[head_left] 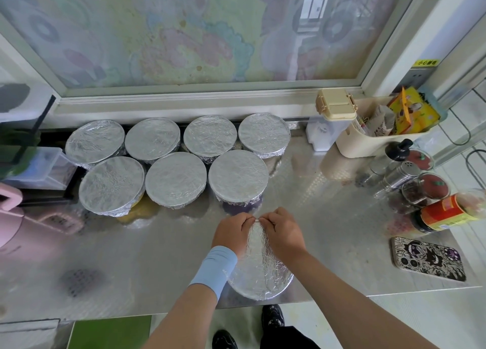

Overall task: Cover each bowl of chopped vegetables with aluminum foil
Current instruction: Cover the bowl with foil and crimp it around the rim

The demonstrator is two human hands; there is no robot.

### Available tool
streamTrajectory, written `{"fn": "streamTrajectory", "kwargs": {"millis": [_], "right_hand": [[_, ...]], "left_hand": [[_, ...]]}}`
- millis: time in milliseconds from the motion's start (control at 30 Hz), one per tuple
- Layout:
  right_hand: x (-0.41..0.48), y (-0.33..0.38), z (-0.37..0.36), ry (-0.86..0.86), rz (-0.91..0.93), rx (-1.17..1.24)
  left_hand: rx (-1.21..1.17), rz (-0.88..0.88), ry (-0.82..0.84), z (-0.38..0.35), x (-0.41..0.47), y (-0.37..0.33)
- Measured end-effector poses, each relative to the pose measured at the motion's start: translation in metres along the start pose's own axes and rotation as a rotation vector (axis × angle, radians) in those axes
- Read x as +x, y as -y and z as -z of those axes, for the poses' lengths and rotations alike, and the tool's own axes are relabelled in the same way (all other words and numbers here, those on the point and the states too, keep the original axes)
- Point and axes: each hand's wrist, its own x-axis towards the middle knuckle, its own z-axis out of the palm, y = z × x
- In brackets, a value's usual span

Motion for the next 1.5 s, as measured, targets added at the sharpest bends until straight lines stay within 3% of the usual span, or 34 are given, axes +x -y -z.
{"fn": "streamTrajectory", "kwargs": {"millis": [400,467,567,733,867,967,1133,1233,1367,1500], "right_hand": [[-0.011,-0.003,-0.005,-0.132,0.048,-0.074],[-0.010,-0.003,-0.003,-0.121,0.064,-0.083],[-0.012,0.003,-0.001,-0.170,0.117,-0.183],[-0.029,0.004,-0.008,-0.256,0.039,-0.228],[-0.029,0.001,-0.009,-0.223,-0.030,-0.020],[-0.029,0.002,-0.005,-0.190,-0.038,0.002],[-0.018,0.003,-0.004,-0.113,0.071,-0.058],[-0.016,0.010,-0.003,-0.140,0.198,-0.245],[-0.039,0.017,-0.006,-0.067,0.194,-0.417],[-0.047,0.012,-0.004,0.014,0.096,-0.385]], "left_hand": [[-0.089,0.174,-0.056,-0.002,-0.024,0.017],[-0.019,0.100,-0.058,-0.004,-0.025,0.017],[0.124,-0.157,-0.057,-0.009,-0.021,0.014],[0.309,-0.398,0.031,-0.026,-0.016,0.011],[0.394,-0.424,-0.012,-0.029,-0.019,0.016],[0.430,-0.406,-0.057,-0.029,-0.023,0.013],[0.453,-0.261,-0.074,-0.029,-0.037,0.011],[0.476,-0.173,-0.112,-0.029,-0.040,0.012],[0.557,-0.321,-0.041,-0.030,-0.040,0.012],[0.509,-0.302,0.014,-0.031,-0.038,0.010]]}}
